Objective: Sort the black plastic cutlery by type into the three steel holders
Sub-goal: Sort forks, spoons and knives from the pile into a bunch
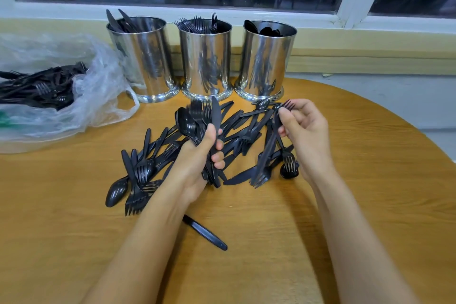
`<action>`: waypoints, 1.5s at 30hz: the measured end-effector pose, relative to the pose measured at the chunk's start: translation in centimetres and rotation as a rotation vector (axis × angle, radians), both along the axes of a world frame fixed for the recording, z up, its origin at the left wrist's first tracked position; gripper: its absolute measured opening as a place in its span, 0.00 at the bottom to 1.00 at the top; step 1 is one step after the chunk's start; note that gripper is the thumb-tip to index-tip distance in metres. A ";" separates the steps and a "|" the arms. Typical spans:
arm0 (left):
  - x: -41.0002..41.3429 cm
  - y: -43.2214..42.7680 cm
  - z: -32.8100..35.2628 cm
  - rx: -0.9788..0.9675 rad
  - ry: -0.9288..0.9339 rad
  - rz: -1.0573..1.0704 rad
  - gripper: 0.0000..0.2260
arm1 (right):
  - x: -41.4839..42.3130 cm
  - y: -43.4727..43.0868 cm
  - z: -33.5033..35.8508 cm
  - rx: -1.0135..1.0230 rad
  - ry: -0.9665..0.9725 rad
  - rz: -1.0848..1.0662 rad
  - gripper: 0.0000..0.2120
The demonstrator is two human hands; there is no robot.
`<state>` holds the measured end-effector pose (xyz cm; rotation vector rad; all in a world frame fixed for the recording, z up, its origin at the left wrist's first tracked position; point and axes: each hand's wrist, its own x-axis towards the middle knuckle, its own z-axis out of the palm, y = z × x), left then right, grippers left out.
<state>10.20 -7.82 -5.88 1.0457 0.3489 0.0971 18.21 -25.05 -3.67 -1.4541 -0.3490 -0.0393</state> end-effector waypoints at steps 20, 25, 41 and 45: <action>-0.2 0.6 0.3 0.063 -0.047 0.048 0.05 | 0.7 -0.1 -1.6 -0.409 -0.065 -0.072 0.05; -0.1 1.0 0.0 -0.019 -0.015 0.107 0.05 | 1.4 -1.1 -2.1 -0.866 -0.246 -0.053 0.07; 0.1 1.0 -0.4 -0.015 0.017 0.110 0.05 | 0.7 0.0 -2.9 -1.136 -0.395 0.185 0.07; 0.0 1.0 -0.3 -0.018 0.006 0.115 0.05 | 0.5 0.6 -3.1 -1.078 -0.512 0.112 0.07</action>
